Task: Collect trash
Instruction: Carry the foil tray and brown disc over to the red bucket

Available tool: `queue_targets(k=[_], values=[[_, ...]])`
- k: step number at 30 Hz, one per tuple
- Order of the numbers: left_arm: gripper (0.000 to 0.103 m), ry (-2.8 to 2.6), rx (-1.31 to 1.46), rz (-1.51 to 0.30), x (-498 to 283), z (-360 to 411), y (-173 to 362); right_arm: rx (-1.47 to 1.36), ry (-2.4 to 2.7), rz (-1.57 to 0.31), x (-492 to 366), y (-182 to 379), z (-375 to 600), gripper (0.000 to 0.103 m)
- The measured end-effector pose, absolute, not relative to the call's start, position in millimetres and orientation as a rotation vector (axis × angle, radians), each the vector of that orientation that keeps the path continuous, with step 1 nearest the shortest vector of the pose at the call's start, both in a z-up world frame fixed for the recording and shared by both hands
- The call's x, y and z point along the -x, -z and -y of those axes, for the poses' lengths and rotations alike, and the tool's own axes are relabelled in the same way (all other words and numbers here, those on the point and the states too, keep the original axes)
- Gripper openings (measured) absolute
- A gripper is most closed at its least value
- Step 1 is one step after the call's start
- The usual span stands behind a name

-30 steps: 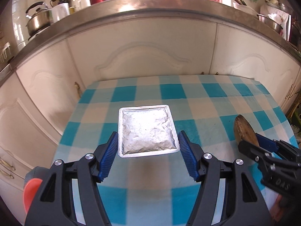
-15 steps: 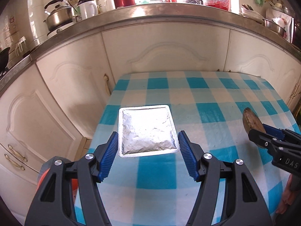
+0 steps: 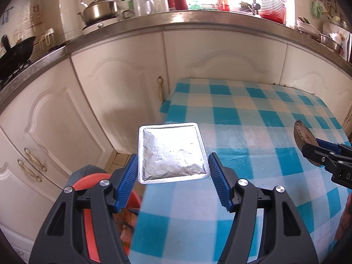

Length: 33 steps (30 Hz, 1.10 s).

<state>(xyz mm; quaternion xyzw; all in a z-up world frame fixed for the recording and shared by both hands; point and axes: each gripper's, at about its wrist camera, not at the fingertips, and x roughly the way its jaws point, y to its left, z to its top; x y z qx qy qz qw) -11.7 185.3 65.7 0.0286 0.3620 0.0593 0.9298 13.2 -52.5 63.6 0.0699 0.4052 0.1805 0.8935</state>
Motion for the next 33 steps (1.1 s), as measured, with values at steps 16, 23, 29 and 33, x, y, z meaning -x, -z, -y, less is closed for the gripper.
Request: queue_targets(k=[16,23,29,33], values=[[0.065,-0.266,0.036,-0.766,72.2,-287.2,-56.9,-0.003,-0.537,-0.855,16.7,-76.9,-56.6,0.057],[0.065,-0.322,0.08,-0.788,92.1,-323.3,-45.5,0.063,-0.63,-0.866,26.9,-78.7,-111.3,0.057],[0.065,-0.358,0.115,-0.796,99.4,-346.7,-39.0,0.119,-0.707,-0.873,33.4,-78.3,-156.7,0.057],[0.065,-0.38,0.138,-0.806,103.1,-360.6,-32.4,0.145,-0.749,-0.892,33.6,-73.0,-182.4,0.056]])
